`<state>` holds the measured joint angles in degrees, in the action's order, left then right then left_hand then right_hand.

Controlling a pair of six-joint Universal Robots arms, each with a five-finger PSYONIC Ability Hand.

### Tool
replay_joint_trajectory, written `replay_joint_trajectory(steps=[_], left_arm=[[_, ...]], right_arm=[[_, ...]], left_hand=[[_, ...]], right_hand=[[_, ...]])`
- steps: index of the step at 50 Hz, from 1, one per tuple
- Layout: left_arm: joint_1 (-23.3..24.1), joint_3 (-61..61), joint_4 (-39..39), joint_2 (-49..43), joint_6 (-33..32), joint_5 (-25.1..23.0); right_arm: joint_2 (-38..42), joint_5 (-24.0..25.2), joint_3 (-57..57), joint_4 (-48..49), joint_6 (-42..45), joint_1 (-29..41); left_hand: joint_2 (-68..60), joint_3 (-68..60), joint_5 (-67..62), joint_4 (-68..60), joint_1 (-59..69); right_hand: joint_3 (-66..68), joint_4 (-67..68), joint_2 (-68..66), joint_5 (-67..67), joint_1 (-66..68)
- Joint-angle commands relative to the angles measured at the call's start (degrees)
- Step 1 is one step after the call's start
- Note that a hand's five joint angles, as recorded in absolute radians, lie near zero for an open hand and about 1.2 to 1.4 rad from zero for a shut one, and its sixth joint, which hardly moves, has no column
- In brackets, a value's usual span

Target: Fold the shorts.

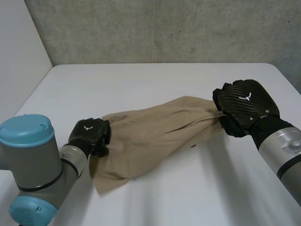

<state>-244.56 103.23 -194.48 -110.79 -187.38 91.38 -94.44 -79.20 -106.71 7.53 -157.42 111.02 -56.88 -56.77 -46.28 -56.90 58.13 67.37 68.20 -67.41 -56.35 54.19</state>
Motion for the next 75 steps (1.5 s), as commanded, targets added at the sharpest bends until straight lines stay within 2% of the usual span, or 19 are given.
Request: replay_joint_trajectory(steps=[1, 12, 18, 20, 21, 24, 28, 36, 39, 46, 51, 55, 60, 62, 63, 65, 66, 73, 75], left_arm=[[0.48, 0.66, -0.38, 1.97, 0.09, -0.41], [0.22, 1.36, 0.06, 5.22, 0.0, -0.41], [-2.15, -3.02, 2.34, 19.1, 0.0, -0.5], [-2.68, -4.0, 2.87, 21.05, 0.0, -0.5], [-3.64, -6.87, 4.35, 26.88, 0.26, -0.5], [-4.78, -10.84, 5.68, 33.41, 0.53, -0.58], [-5.05, -14.97, 7.26, 38.61, 0.62, -1.28], [-5.05, -19.81, 11.75, 41.53, 2.11, -3.49], [-5.23, -20.7, 11.84, 41.53, 2.72, -3.57], [-5.58, -21.49, 11.75, 40.48, 3.43, -3.57], [-5.58, -20.61, 11.66, 38.11, 3.34, -3.75], [-6.02, -19.21, 11.49, 32.84, 3.34, -4.1], [-6.28, -19.47, 10.87, 20.28, 3.17, -4.63], [-6.28, -20.09, 10.43, 17.97, 3.17, -4.63], [-6.02, -25.57, 7.21, 9.36, 2.73, -4.19], [-6.02, -27.71, 6.22, 7.18, 2.73, -4.01], [-6.11, -34.17, 3.52, 2.73, 2.73, -3.49], [-5.76, -49.87, -6.52, 1.36, 2.81, 0.29], [-5.67, -51.55, -9.08, 2.77, 2.81, 2.23]], right_arm=[[0.31, 0.01, 0.01, -0.15, 0.09, -0.28], [0.93, -0.25, 1.15, -0.05, 0.53, -0.19], [0.67, -0.78, 5.54, -0.32, 0.62, -0.28], [-0.65, -0.95, 8.79, -0.58, 0.53, -0.37], [-1.87, -1.13, 11.32, -1.19, 0.62, -0.45], [-3.72, -1.57, 15.82, -3.3, 0.62, -0.45], [-4.26, -1.57, 25.82, -9.09, 0.62, -0.98], [0.66, -1.57, 39.02, -18.24, 0.8, -2.21], [1.81, -1.83, 43.42, -20.09, 0.97, -3.17], [2.51, -1.83, 44.92, -21.06, 1.15, -4.85], [7.68, -1.31, 43.61, -23.25, 1.58, -4.5], [11.47, -1.39, 42.9, -24.84, 3.78, -3.97], [16.99, -1.83, 42.37, -24.23, 7.47, -1.52], [20.6, -2.8, 43.25, -21.6, 7.74, -0.89], [22.36, -3.5, 44.04, -18.81, 7.57, -0.89], [24.99, -5.08, 46.31, -11.71, 7.65, -0.72], [25.79, -5.69, 47.11, -8.88, 7.74, -0.72], [27.83, -10.71, 55.98, 13.62, 8.09, -0.63], [27.39, -10.97, 57.75, 15.06, 8.0, -0.54]], left_hand=[[-23.12, -23.23, -23.72, -23.1, 21.87], [-23.12, -23.23, -23.72, -23.1, 21.87], [-23.12, -23.23, -23.72, -23.1, 21.87], [-23.12, -23.23, -23.72, -23.1, 21.87], [-23.12, -23.23, -23.72, -23.1, 21.87], [-23.12, -23.23, -23.72, -23.1, 21.87], [-23.12, -23.23, -23.72, -23.1, 21.87], [-23.12, -23.23, -23.72, -23.1, 21.87], [-23.12, -23.23, -23.72, -23.1, 21.87], [-23.12, -23.23, -23.72, -23.1, 21.87], [-23.12, -23.23, -23.72, -23.1, 21.87], [-23.12, -23.23, -23.72, -23.1, 21.87], [-23.12, -23.23, -23.72, -23.1, 21.87], [-23.12, -23.23, -23.72, -23.1, 21.87], [-23.12, -23.23, -23.72, -23.1, 21.87], [-23.12, -23.23, -23.72, -23.1, 21.87], [-23.12, -23.23, -23.72, -23.1, 21.87], [-23.12, -23.23, -23.72, -23.1, 21.87], [-23.12, -23.23, -23.72, -23.1, 21.87]], right_hand=[[12.63, 11.8, -12.59, -13.65, 25.81], [12.63, 11.8, -12.59, -13.65, 25.81], [12.63, 11.8, -12.59, -13.65, 25.81], [12.63, 11.8, -12.59, -13.65, 25.81], [12.63, 11.8, -12.59, -13.65, 25.81], [12.63, 11.8, -12.59, -13.65, 25.81], [12.63, 11.8, -12.59, -13.65, 25.81], [12.63, 11.8, -12.59, -13.65, 25.81], [12.63, 11.8, -12.59, -13.65, 25.81], [12.63, 11.8, -12.59, -13.65, 25.81], [12.63, 11.8, -12.59, -13.65, 25.81], [12.63, 11.8, -12.59, -13.65, 25.81], [12.63, 11.8, -12.59, -13.65, 25.81], [12.63, 11.8, -12.59, -13.65, 25.81], [12.63, 11.8, -12.59, -13.65, 25.81], [12.63, 11.8, -12.59, -13.65, 25.81], [12.63, 11.8, -12.59, -13.65, 25.81], [12.63, 11.8, -12.59, -13.65, 25.81], [12.63, 11.8, -12.59, -13.65, 25.81]])
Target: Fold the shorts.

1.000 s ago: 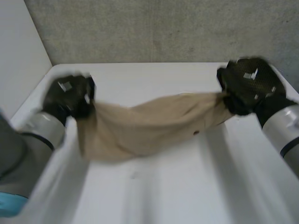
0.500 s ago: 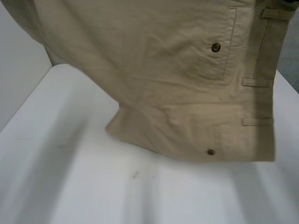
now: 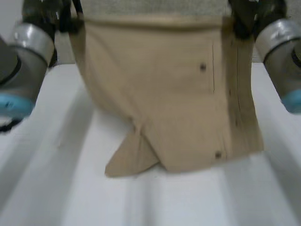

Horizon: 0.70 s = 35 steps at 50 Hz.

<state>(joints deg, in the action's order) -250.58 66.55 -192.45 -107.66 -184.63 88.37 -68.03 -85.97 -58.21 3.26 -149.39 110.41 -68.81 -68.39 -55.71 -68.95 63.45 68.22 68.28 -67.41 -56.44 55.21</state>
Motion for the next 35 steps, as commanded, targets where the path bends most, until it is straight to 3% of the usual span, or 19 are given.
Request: replay_joint_trajectory(steps=[1, 9, 19, 25, 27, 35], left_arm=[[0.27, -15.04, -12.15, 0.69, 0.14, 6.11], [0.97, -1.62, -14.45, 12.2, 0.32, 7.17], [1.41, 29.73, -14.36, 24.15, 0.58, 4.36], [1.23, 45.41, -14.36, 23.99, 0.94, 2.69], [1.41, 50.05, -14.36, 22.07, 1.02, 2.69], [2.2, 53.77, -10.58, 13.97, 0.14, 2.69]], right_arm=[[0.54, -4.3, 10.21, 19.33, -0.37, 0.25], [-2.54, -3.86, 9.79, 12.57, -0.55, 3.06], [-2.89, -3.24, -7.34, 3.42, -0.55, 2.88], [-1.41, 0.09, -20.0, 3.77, -0.55, 3.24], [2.36, 1.67, -23.35, 3.86, 0.06, 3.32], [6.25, 1.68, -27.74, 2.98, -0.2, 3.33]], left_hand=[[-11.19, -11.61, -14.29, -11.05, 16.55], [-11.19, -11.61, -14.29, -11.05, 16.55], [-11.19, -11.61, -14.29, -11.05, 16.55], [-11.19, -11.61, -14.29, -11.05, 16.55], [-11.19, -11.61, -14.29, -11.05, 16.55], [-11.19, -11.61, -14.29, -11.05, 16.55]], right_hand=[[11.78, 11.72, -12.59, -13.56, 24.79], [11.78, 11.72, -12.59, -13.56, 24.79], [11.78, 11.72, -12.59, -13.56, 24.79], [11.78, 11.72, -12.59, -13.56, 24.79], [11.78, 11.72, -12.59, -13.56, 24.79], [11.78, 11.72, -12.59, -13.56, 24.79]])
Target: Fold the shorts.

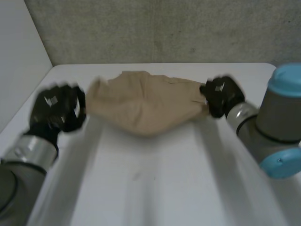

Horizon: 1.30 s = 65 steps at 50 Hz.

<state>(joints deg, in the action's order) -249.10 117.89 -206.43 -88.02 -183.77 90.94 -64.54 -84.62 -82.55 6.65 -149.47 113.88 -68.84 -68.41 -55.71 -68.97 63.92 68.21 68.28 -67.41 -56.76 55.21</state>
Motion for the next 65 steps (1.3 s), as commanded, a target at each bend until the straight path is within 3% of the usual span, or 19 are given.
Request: replay_joint_trajectory(steps=[1, 6, 24, 28, 35, 40, 44, 45, 46, 53, 62, 65], left_arm=[[0.81, 2.34, 4.54, -5.49, -0.62, 0.12], [0.81, 1.81, 13.41, -3.04, -0.62, -0.14], [3.44, 4.54, 25.19, -1.45, -0.71, -0.15], [5.9, 4.98, 30.2, 0.04, -0.71, -0.06], [8.54, 5.07, 36.98, 6.81, -0.8, -0.15], [8.8, 5.15, 37.16, 9.18, -0.97, -0.15], [9.07, 4.89, 37.33, 9.36, -1.5, -0.15], [9.5, 4.11, 37.24, 9.36, -1.85, -0.15], [9.51, 3.66, 37.24, 9.36, -2.03, -0.15], [8.37, -4.67, 34.97, 7.79, -5.36, -0.15], [7.14, -15.75, 24.51, -4.6, -6.51, -1.37], [6.52, -23.66, 20.37, -15.84, -6.6, -4.62]], right_arm=[[2.58, 0.33, -3.93, -0.58, 0.05, -0.23], [-1.38, 0.51, -7.09, -2.43, 0.14, -0.5], [-11.48, 1.38, -19.83, -5.5, 5.84, -0.85], [-13.32, 1.3, -22.47, -15.49, 16.1, -1.63], [-17.28, 1.56, -23.79, -26.16, 22.46, -5.5], [-18.25, 3.31, -23.97, -26.34, 22.55, -6.82], [-18.16, 4.37, -24.84, -26.69, 23.25, -7.18], [-18.08, 4.46, -24.94, -26.69, 23.34, -7.26], [-18.08, 4.46, -25.02, -26.69, 23.43, -7.44], [-18.08, 4.55, -25.46, -26.34, 24.05, -9.11], [-17.99, 4.9, -25.73, -25.46, 24.05, -9.11], [-17.46, 5.16, -25.99, -24.06, 24.05, -9.02]], left_hand=[[-11.16, -11.59, -14.29, -11.03, 16.08], [-11.16, -11.59, -14.29, -11.03, 16.08], [-11.16, -11.59, -14.29, -11.03, 16.08], [-11.16, -11.59, -14.29, -11.03, 16.08], [-11.16, -11.59, -14.29, -11.03, 16.08], [-11.16, -11.59, -14.29, -11.03, 16.08], [2.07, 1.64, -1.05, 2.21, 2.84], [17.76, 17.33, 14.63, 17.89, -12.84], [24.57, 24.14, 21.45, 24.71, -19.66], [51.49, 51.06, 48.37, 51.63, -46.58], [52.57, 52.14, 49.45, 52.71, -47.66], [48.37, 47.94, 45.25, 48.51, -43.46]], right_hand=[[11.79, 11.72, -12.59, -13.24, 24.79], [11.79, 11.72, -12.59, -13.24, 24.79], [11.79, 11.72, -12.59, -13.24, 24.79], [11.79, 11.72, -12.59, -13.24, 24.79], [11.79, 11.72, -12.59, -13.24, 24.79], [11.79, 11.72, -12.59, -13.24, 24.79], [11.79, 11.72, -12.59, -13.24, 24.79], [11.79, 11.72, -12.59, -13.24, 24.79], [11.79, 11.72, -12.59, -13.24, 24.79], [11.79, 11.72, -12.59, -13.24, 24.79], [11.79, 11.72, -12.59, -13.24, 24.79], [11.79, 11.72, -12.59, -13.24, 24.79]])
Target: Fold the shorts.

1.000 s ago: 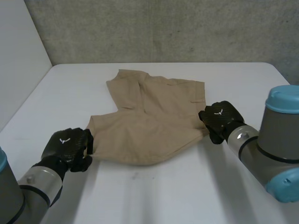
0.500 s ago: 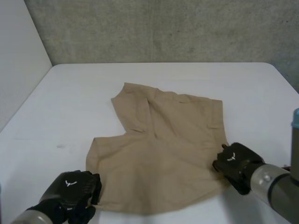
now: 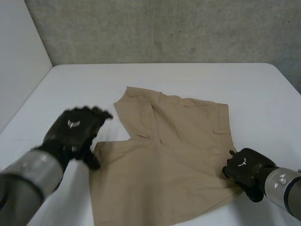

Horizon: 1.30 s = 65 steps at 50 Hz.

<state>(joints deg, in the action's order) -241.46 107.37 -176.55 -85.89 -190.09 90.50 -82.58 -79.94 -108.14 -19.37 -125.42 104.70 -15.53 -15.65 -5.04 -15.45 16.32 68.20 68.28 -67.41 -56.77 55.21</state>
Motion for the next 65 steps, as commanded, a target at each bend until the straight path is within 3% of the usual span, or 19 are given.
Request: replay_joint_trajectory(steps=[1, 10, 17, 21, 26, 31, 44, 52, 65], left_arm=[[-1.11, -15.07, -9.95, -20.18, -0.28, -4.62], [-1.46, -36.78, -10.48, -40.49, -0.37, -8.05], [-2.96, -48.03, -10.66, -50.6, -0.45, -15.6], [-3.31, -52.69, -10.74, -55.78, -2.82, -18.86], [-3.57, -58.31, -10.74, -61.4, -8.26, -19.3], [-4.71, -62.72, -9.95, -64.84, -9.95, -20.36], [-5.51, -67.19, -6.8, -66.86, -9.86, -29.41], [-5.42, -72.56, -1.96, -70.38, -10.21, -30.46], [-4.81, -74.58, -0.72, -71.44, -10.3, -33.54]], right_arm=[[0.83, 0.49, -0.49, 2.41, 0.0, 0.24], [3.56, 0.23, -0.49, 5.75, -0.09, 0.94], [5.76, 0.05, -0.31, 7.59, -0.18, 0.94], [6.9, -0.13, -0.23, 8.21, -0.18, 0.94], [7.43, -0.13, -0.05, 8.48, -0.18, 0.94], [7.52, -0.13, 0.04, 8.65, -0.27, 0.94], [7.52, -0.13, 0.12, 10.41, -0.27, 0.94], [7.52, -0.13, 0.04, 10.5, -0.44, 0.94], [7.69, -0.13, -0.05, 11.11, -0.44, 0.94]], left_hand=[[-6.11, -5.99, -6.6, -6.19, 5.32], [-14.52, -14.4, -15.0, -14.6, 13.72], [-21.43, -21.31, -21.92, -21.51, 20.64], [-20.59, -20.47, -21.08, -20.67, 19.8], [-19.92, -19.8, -20.4, -20.0, 19.12], [-19.58, -19.46, -20.07, -19.66, 18.79], [-20.75, -20.63, -21.23, -20.83, 19.95], [-25.3, -25.18, -25.78, -25.38, 24.5], [-25.13, -25.01, -25.62, -25.21, 24.34]], right_hand=[[11.8, 11.72, -12.59, -13.23, 24.79], [11.8, 11.72, -12.59, -13.23, 24.79], [11.8, 11.72, -12.59, -13.23, 24.79], [11.8, 11.72, -12.59, -13.23, 24.79], [11.8, 11.72, -12.59, -13.23, 24.79], [11.8, 11.72, -12.59, -13.23, 24.79], [11.8, 11.72, -12.59, -13.23, 24.79], [11.8, 11.72, -12.59, -13.23, 24.79], [11.8, 11.72, -12.59, -13.23, 24.79]])
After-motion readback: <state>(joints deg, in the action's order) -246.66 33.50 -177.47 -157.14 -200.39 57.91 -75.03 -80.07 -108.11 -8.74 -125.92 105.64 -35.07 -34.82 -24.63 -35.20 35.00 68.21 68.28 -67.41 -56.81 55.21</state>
